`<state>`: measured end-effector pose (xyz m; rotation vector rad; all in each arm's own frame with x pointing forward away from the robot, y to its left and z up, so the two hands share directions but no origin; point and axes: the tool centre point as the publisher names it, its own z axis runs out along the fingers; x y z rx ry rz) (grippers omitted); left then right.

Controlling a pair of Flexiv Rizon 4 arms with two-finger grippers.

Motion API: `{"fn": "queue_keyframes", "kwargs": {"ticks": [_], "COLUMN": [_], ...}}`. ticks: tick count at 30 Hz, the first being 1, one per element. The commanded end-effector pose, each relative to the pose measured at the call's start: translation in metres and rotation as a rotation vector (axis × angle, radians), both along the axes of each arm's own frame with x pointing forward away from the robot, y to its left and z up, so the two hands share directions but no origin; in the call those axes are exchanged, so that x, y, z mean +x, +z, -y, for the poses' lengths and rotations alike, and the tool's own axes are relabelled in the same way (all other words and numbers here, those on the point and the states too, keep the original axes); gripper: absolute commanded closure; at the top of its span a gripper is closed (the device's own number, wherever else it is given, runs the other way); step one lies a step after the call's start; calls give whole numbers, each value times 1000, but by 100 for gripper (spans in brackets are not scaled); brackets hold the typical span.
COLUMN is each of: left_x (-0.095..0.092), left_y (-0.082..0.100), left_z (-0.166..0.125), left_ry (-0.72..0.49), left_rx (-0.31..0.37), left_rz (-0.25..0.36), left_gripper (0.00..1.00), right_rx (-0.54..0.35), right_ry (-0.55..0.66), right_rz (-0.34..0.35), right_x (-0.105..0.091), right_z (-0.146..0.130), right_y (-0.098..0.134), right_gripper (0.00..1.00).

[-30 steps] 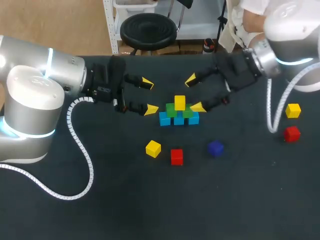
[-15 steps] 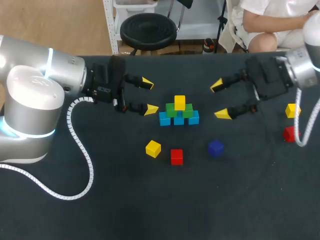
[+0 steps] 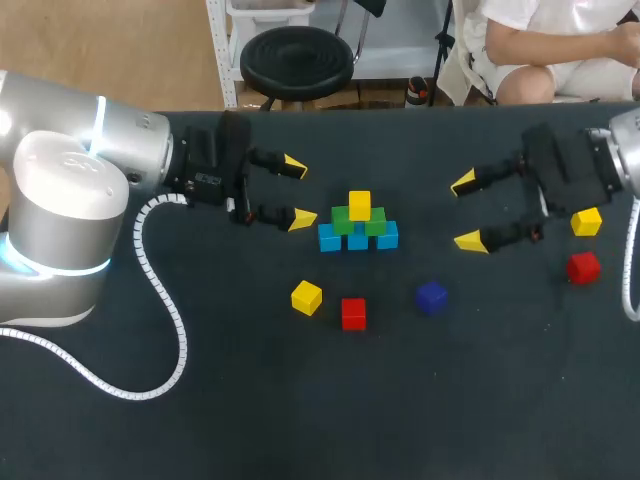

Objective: Place the blue cubes, place green cubes on the blue cubes, place the yellow cubes on the green cubes, then place the red cubes on the yellow cubes, and place purple cube on the red cubes.

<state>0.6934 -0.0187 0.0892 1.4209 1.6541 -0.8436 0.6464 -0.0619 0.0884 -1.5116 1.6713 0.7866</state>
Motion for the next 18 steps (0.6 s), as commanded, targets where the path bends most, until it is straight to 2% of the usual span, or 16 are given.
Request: {"fn": "queue_keyframes", "kwargs": {"ticks": [1,5,6,8,16,18], "left_x": [-1,-1,-1,-1,-1,-1], "left_y": [-1,-1,-1,-1,-1,-1], "left_z": [-1,-1,-1,-1,-1,-1], "left_ry": [0,0,0,0,0,0], "left_rx": [-4,-4,-4,-4,-4,-4], "left_rz": [4,4,4,4,4,4], "left_gripper": [0,0,0,0,0,0], "right_rx": [1,1,39,5,73,66], "right_ry": [-1,-1,-1,-40,-129,-164], "right_rz": [2,2,5,2,57,64], "right_x": [0,0,-1,-4,-23,-28], "right_z": [0,0,6,22,90,108], "right_y": [0,0,-2,-5,-6,-6], "right_gripper": [0,0,0,0,0,0]}}
